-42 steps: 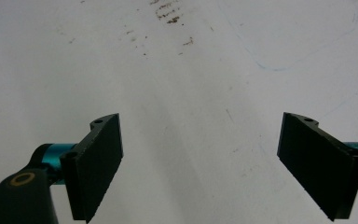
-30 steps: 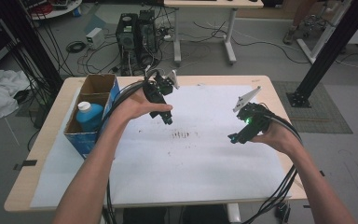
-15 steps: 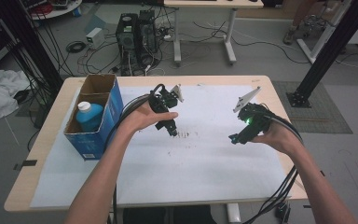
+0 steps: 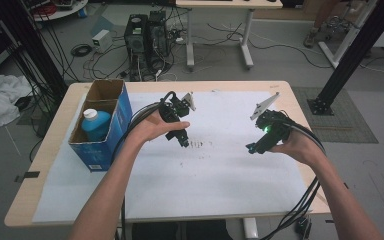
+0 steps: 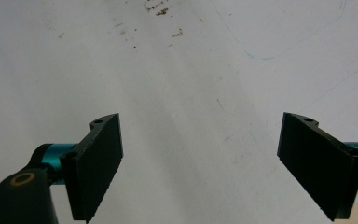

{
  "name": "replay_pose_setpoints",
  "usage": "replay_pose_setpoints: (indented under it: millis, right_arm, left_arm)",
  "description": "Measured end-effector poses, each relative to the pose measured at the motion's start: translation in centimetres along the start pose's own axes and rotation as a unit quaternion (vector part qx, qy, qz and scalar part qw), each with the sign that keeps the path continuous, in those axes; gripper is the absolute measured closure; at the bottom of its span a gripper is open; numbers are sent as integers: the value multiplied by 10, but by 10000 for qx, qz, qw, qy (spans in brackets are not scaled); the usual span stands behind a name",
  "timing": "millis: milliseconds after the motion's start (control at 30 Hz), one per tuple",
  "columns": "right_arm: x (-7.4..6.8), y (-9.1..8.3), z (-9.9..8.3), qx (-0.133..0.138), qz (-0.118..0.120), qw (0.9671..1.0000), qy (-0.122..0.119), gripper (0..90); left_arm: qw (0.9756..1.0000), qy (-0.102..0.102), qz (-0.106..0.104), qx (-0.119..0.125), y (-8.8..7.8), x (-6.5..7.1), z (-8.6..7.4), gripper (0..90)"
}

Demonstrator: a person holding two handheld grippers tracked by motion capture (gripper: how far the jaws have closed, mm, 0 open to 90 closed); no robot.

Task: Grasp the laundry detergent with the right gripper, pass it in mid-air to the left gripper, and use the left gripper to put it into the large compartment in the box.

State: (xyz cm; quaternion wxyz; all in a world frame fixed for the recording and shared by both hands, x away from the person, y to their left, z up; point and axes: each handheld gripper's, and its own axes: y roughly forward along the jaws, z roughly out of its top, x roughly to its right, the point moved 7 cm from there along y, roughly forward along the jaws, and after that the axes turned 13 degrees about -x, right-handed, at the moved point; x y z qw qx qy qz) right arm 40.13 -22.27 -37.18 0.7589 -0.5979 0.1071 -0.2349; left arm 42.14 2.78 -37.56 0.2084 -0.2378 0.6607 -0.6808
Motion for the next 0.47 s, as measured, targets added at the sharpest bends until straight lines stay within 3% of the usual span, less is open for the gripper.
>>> replay_pose_setpoints:
  millis: [467]
  right_arm:
    - [-1, 2, 0, 25, -5, 10000, 34, 133]
  left_arm:
    - [10000, -22, 20, -82, 1, -1, -4, 253]
